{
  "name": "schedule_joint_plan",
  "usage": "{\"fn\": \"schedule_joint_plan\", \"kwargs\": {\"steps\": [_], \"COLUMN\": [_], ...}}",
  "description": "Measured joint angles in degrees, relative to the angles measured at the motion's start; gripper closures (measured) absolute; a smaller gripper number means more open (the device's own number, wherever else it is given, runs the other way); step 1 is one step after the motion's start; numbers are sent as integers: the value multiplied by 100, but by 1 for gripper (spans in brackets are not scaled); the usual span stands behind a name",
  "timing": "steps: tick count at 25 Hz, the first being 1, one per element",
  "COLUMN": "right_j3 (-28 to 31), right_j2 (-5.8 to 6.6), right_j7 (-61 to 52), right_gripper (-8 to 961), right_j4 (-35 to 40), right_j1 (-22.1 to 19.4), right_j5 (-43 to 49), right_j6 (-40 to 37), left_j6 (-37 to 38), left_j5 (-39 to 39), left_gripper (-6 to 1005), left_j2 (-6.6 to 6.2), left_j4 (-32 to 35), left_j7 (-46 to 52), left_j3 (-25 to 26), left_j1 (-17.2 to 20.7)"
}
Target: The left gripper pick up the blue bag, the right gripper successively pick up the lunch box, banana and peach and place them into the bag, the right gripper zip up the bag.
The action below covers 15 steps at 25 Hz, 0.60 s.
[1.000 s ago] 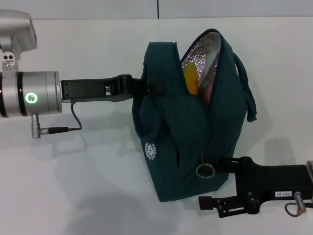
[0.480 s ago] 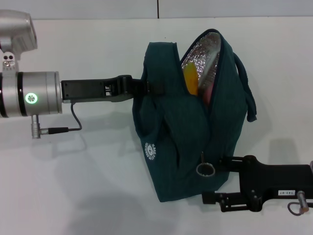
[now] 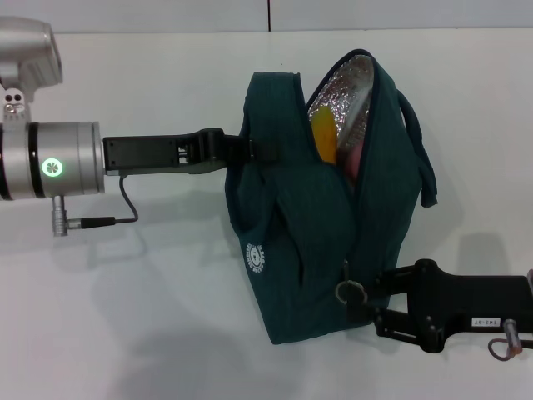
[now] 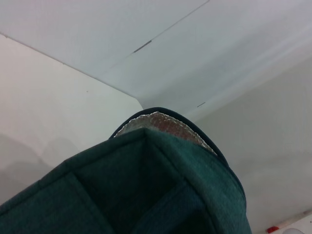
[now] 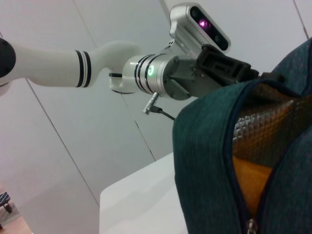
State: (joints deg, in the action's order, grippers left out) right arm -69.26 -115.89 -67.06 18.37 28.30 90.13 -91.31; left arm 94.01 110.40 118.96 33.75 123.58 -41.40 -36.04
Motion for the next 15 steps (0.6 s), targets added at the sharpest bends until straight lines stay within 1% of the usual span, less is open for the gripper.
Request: {"fn": "schedule_joint_plan", "kwargs": {"steps": [4, 10, 12, 15], "right_j3": [0, 1, 5, 8], "right_j2": [-2, -3, -3, -3], "right_j7": [0, 0, 0, 0], "right_gripper": [514, 718, 928, 930], "right_j4": [-5, -12, -19, -28], "right_j1": [0, 0, 0, 0], "right_j5": [-42, -48, -54, -58], "right_j6": [0, 15, 25, 54], "left_j6": [7, 12, 12, 12], "left_j5": [0, 0, 0, -1], "left_gripper": [894, 894, 893, 893], "left_j2": [-5, -5, -5, -5], "left_j4": [0, 0, 0, 0], "left_j7": [-3, -17, -17, -17], "left_j3": [0, 0, 0, 0], "left_j1": [0, 0, 0, 0]}}
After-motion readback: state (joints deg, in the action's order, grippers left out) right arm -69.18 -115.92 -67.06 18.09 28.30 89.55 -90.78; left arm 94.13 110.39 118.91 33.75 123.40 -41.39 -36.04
